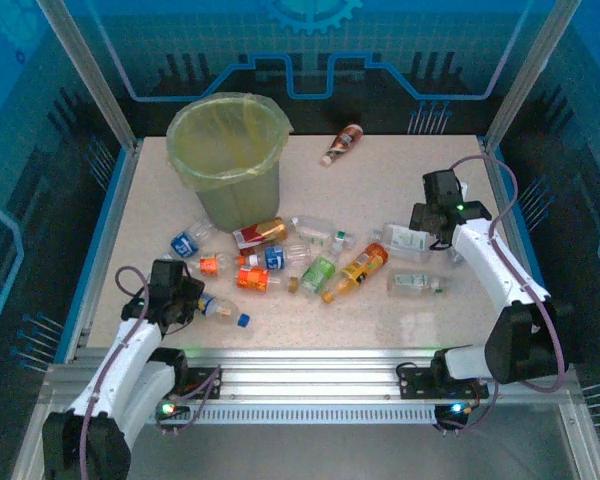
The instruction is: Put the plastic bottles in the bin
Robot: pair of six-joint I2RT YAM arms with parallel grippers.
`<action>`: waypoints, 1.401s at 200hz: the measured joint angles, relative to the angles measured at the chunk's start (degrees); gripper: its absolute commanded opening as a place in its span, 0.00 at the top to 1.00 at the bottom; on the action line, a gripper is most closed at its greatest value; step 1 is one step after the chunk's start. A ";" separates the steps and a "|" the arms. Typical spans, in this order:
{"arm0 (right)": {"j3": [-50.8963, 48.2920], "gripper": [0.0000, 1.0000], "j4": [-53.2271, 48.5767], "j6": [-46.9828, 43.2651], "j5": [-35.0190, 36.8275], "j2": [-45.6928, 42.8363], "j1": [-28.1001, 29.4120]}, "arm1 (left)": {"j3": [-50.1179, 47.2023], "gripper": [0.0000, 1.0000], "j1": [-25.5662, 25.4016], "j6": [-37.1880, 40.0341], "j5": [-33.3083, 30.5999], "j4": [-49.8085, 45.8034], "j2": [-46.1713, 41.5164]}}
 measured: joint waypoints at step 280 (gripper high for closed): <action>-0.11 0.00 0.96 2.78 -11.08 -11.17 0.33 | 72.81 0.69 -0.98 41.53 4.15 29.92 41.20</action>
